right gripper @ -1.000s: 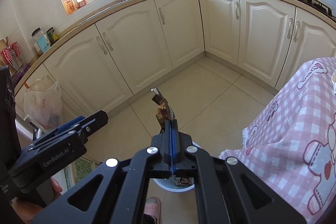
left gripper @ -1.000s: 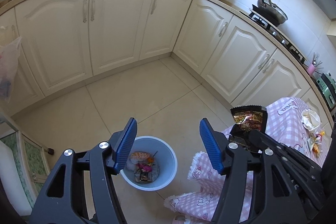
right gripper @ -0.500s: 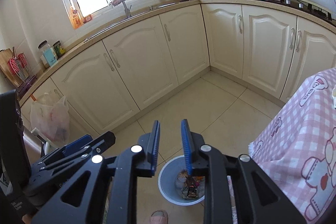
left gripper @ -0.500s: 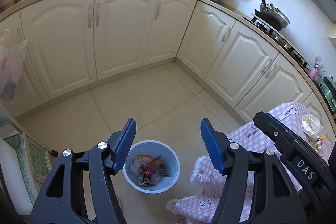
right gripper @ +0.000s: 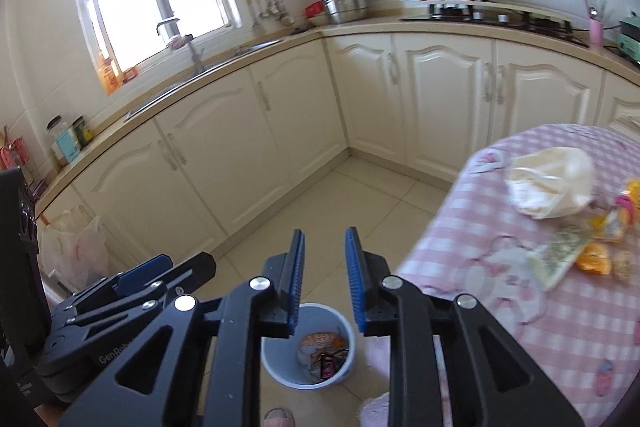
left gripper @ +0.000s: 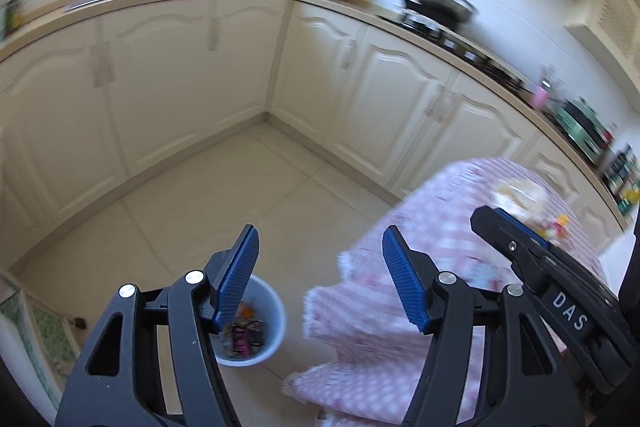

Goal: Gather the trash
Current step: 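Move both open tools back over the table, then grasp the brown walnut shell with the right tool while the left tool grasps the silver wrapper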

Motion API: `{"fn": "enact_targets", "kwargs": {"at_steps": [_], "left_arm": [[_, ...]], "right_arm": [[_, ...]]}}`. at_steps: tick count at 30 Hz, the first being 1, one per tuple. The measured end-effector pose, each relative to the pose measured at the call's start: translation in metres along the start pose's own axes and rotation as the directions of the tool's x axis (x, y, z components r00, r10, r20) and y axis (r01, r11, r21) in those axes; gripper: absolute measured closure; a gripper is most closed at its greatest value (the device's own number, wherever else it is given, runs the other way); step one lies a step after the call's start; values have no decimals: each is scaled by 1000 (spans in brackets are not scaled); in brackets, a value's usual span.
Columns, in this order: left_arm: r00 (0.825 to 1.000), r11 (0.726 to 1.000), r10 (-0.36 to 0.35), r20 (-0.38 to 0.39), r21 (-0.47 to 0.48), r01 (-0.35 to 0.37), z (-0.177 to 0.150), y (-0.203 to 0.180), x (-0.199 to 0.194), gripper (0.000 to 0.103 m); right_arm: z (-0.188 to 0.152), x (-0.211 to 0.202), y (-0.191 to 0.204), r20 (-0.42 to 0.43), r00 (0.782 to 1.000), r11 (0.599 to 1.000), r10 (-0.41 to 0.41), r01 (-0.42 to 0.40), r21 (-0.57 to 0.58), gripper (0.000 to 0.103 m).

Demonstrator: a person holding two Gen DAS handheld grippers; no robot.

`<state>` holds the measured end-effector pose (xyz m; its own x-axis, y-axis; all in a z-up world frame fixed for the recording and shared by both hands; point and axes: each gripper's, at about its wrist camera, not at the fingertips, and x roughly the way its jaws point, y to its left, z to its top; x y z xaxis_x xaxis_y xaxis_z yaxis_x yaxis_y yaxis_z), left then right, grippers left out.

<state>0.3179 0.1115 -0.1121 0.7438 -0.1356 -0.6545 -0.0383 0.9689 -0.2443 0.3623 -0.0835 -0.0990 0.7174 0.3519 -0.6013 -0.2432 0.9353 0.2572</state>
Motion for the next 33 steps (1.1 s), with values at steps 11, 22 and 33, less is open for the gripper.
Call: {"fn": "enact_targets", "kwargs": {"at_steps": [11,22,33], "left_arm": [[981,959,-150,-122,222,174,-25,-142,37,35],[967,938,-147,-207,282,203,-38,-197,77,35],[969,908,-83,-231,384,169,-30,-224,101,49]], "right_arm": [[-13,-74,-157,39,968,955,-247,237,179,74],[-28,-49,-220,-152,952,940,-267,292,179,68],[-17,-30,-228,-173,945,940,-276,303,155,71]]}}
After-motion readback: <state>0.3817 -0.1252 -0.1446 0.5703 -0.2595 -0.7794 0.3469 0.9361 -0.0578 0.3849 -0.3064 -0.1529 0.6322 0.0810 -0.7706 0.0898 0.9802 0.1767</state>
